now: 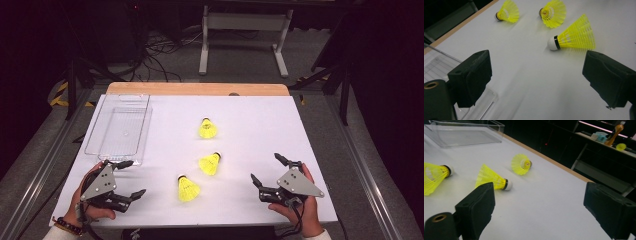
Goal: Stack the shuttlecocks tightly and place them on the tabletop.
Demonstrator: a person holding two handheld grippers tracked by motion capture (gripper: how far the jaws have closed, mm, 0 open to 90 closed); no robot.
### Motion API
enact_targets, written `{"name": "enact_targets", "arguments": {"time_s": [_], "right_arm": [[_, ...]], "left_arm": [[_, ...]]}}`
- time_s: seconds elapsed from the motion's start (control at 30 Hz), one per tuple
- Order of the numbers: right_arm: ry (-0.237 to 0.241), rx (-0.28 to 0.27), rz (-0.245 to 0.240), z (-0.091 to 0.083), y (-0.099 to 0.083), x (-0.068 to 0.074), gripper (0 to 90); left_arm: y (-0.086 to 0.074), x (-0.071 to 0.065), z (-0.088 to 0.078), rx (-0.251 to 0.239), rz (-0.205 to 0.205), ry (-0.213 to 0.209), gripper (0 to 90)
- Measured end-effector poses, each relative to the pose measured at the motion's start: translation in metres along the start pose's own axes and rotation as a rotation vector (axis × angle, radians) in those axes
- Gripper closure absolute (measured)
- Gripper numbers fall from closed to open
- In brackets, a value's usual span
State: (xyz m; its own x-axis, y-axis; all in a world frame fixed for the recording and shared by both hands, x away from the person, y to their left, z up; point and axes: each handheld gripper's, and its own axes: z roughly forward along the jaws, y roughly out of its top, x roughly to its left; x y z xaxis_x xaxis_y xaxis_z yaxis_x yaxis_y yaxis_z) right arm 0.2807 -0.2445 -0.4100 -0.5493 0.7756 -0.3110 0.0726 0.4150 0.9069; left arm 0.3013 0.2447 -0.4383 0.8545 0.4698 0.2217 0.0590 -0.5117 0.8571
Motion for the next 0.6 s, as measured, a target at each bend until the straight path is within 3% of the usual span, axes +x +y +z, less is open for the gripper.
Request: {"name": "enact_targets", "arguments": {"time_s": [0.2, 0.37, 0.43, 0.5, 0.6], "right_arm": [[0.07, 0.053, -0.031, 0.012, -0.002, 0.012, 15.2], [0.086, 0.077, -0.034, 0.016, -0.005, 0.014, 15.1], [0.094, 0.082, -0.025, 0.016, -0.005, 0.013, 15.1], [0.096, 0.09, -0.023, 0.017, -0.005, 0.012, 15.1], [0.111, 0.097, -0.017, 0.019, -0.006, 0.012, 15.1]], "left_arm": [[0.001, -0.003, 0.004, 0.028, 0.032, -0.02, 13.1], [0.009, 0.003, 0.019, 0.098, 0.067, -0.106, 15.1], [0.012, 0.004, 0.024, 0.108, 0.085, -0.121, 15.1], [0.019, 0.004, 0.034, 0.136, 0.109, -0.179, 14.9], [0.025, 0.002, 0.039, 0.156, 0.142, -0.204, 14.6]]}}
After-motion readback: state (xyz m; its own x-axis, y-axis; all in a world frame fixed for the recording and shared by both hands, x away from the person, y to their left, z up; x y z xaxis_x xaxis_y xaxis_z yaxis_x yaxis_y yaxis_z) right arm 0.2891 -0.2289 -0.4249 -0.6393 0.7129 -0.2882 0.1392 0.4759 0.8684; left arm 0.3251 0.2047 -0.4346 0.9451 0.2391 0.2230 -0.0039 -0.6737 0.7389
